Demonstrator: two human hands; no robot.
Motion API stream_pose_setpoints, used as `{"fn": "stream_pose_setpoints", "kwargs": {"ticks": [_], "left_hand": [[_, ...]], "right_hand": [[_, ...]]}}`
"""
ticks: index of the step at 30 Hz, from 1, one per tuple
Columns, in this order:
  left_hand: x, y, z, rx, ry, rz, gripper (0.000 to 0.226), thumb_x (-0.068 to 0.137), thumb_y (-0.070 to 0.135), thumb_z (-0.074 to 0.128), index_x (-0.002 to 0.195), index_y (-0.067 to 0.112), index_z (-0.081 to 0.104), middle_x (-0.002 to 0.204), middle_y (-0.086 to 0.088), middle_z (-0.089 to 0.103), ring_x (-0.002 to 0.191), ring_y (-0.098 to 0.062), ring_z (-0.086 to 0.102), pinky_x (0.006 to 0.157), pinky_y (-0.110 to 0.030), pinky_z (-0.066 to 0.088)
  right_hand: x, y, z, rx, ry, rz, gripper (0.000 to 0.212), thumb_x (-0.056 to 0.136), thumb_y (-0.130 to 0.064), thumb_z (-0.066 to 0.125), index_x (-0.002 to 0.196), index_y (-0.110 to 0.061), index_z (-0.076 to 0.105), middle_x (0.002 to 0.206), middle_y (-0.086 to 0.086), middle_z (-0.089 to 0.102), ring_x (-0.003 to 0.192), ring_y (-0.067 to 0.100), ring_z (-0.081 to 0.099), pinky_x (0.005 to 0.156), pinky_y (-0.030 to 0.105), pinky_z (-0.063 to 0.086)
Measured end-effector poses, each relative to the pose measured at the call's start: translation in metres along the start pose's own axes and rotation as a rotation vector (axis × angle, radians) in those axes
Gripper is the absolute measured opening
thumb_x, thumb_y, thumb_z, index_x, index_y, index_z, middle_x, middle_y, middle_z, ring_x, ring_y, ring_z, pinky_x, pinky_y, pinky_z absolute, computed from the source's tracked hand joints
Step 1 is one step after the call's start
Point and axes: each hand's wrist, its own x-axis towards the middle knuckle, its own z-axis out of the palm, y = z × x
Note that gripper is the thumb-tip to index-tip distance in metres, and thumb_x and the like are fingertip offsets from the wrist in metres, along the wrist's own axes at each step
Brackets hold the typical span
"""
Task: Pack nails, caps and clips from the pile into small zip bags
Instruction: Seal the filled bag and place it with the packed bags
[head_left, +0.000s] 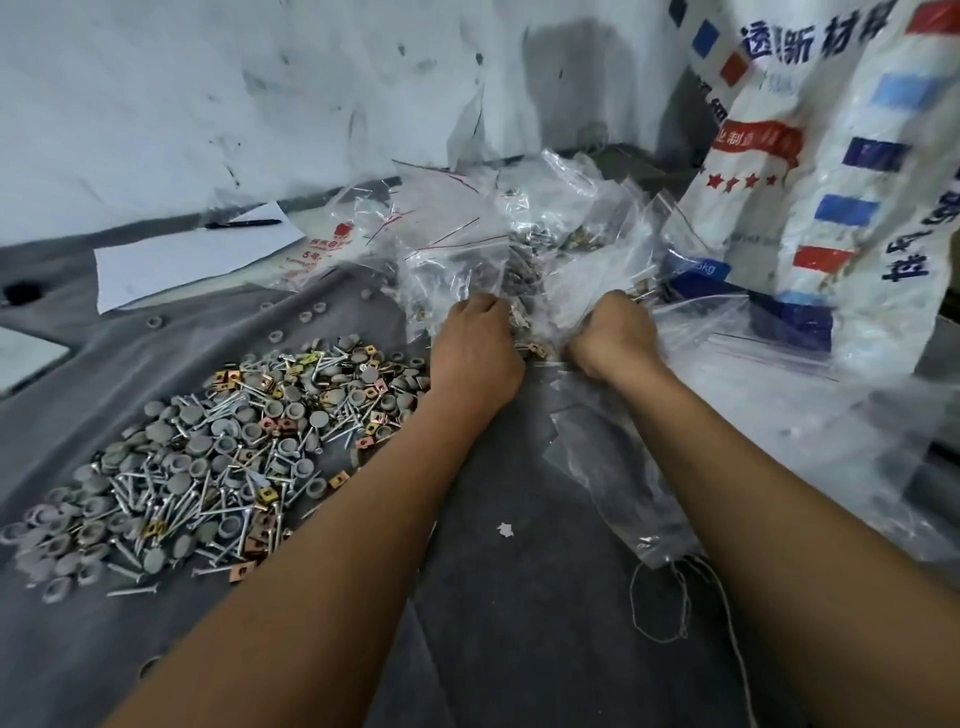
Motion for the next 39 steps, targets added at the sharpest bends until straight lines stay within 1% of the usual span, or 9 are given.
{"fn": "stream_pose_setpoints", "kwargs": {"ticks": [7,10,13,18,22,28,33,36,39], "left_hand": [[0.002,0.005,0.006,0.054,-0.105,0.078,0.057,0.093,0.011,0.058,0.149,0.009,0.047,0.158,-0.01,0.043,0.149,-0.033,0.031,0.124,-0.043,0.028],[0.005,0.011,0.008,0.026,-0.105,0.081,0.052,0.094,0.018,0.058,0.145,0.009,0.053,0.152,-0.012,0.049,0.145,-0.035,0.037,0.123,-0.045,0.028],[0.002,0.014,0.006,-0.124,0.034,0.061,0.053,0.088,0.012,0.06,0.141,0.011,0.062,0.142,-0.012,0.059,0.135,-0.035,0.047,0.116,-0.043,0.035],[-0.022,0.023,-0.013,-0.39,0.13,0.239,0.076,0.078,0.009,0.082,0.148,0.009,0.054,0.149,-0.011,0.053,0.139,-0.029,0.046,0.115,-0.037,0.04],[-0.047,0.015,-0.033,-0.685,0.356,0.152,0.033,0.09,0.004,0.073,0.123,0.008,0.073,0.115,-0.005,0.075,0.104,-0.018,0.071,0.092,-0.036,0.057],[-0.067,-0.014,-0.061,-1.12,0.315,-0.203,0.025,0.098,-0.007,0.059,0.091,0.011,0.075,0.084,-0.008,0.078,0.071,-0.022,0.076,0.062,-0.032,0.063],[-0.074,-0.021,-0.052,-1.173,0.261,-0.331,0.012,0.102,0.004,0.063,0.097,0.004,0.073,0.088,-0.016,0.078,0.071,-0.026,0.073,0.063,-0.037,0.062],[-0.065,-0.018,-0.048,-1.202,0.303,-0.375,0.012,0.103,0.01,0.063,0.1,0.004,0.072,0.083,-0.003,0.079,0.061,-0.011,0.068,0.056,-0.027,0.055],[-0.042,-0.005,-0.051,-1.255,0.227,-0.337,0.012,0.104,0.008,0.06,0.102,-0.001,0.069,0.082,-0.002,0.079,0.065,-0.012,0.074,0.059,-0.024,0.056]], "right_hand": [[0.0,0.007,-0.039,0.288,0.298,0.102,0.017,0.092,-0.009,0.063,0.108,-0.013,0.058,0.103,0.006,0.066,0.099,0.03,0.064,0.075,0.032,0.043],[-0.009,0.002,-0.051,0.556,0.383,0.002,0.027,0.088,-0.006,0.058,0.111,-0.02,0.054,0.083,-0.01,0.057,0.076,0.011,0.061,0.07,0.033,0.05],[-0.028,-0.01,-0.05,0.692,0.372,-0.105,0.028,0.082,-0.006,0.061,0.104,-0.023,0.057,0.073,-0.008,0.055,0.06,0.004,0.057,0.059,0.025,0.047],[-0.052,-0.028,-0.048,0.991,0.28,-0.074,0.022,0.083,-0.002,0.06,0.088,-0.022,0.065,0.064,-0.005,0.063,0.054,0.023,0.069,0.05,0.033,0.057],[-0.066,-0.049,-0.053,1.185,0.108,-0.072,0.029,0.087,0.004,0.057,0.075,-0.015,0.075,0.071,-0.003,0.071,0.051,0.008,0.063,0.053,0.026,0.052],[-0.082,-0.074,-0.053,1.117,-0.043,-0.26,0.025,0.094,-0.014,0.061,0.073,-0.012,0.076,0.061,0.001,0.064,0.057,0.013,0.055,0.059,0.029,0.047],[-0.088,-0.074,-0.031,0.787,-0.046,-0.396,0.024,0.095,-0.042,0.066,0.084,-0.023,0.075,0.076,-0.008,0.072,0.071,0.007,0.063,0.071,0.031,0.051],[-0.083,-0.056,-0.021,0.681,0.009,-0.387,0.021,0.097,-0.045,0.063,0.095,-0.025,0.071,0.088,-0.013,0.07,0.08,-0.002,0.063,0.071,0.021,0.046],[-0.068,-0.034,-0.021,0.56,0.019,-0.248,0.023,0.098,-0.039,0.062,0.094,-0.019,0.072,0.088,-0.003,0.072,0.085,0.017,0.068,0.076,0.034,0.052]]}}
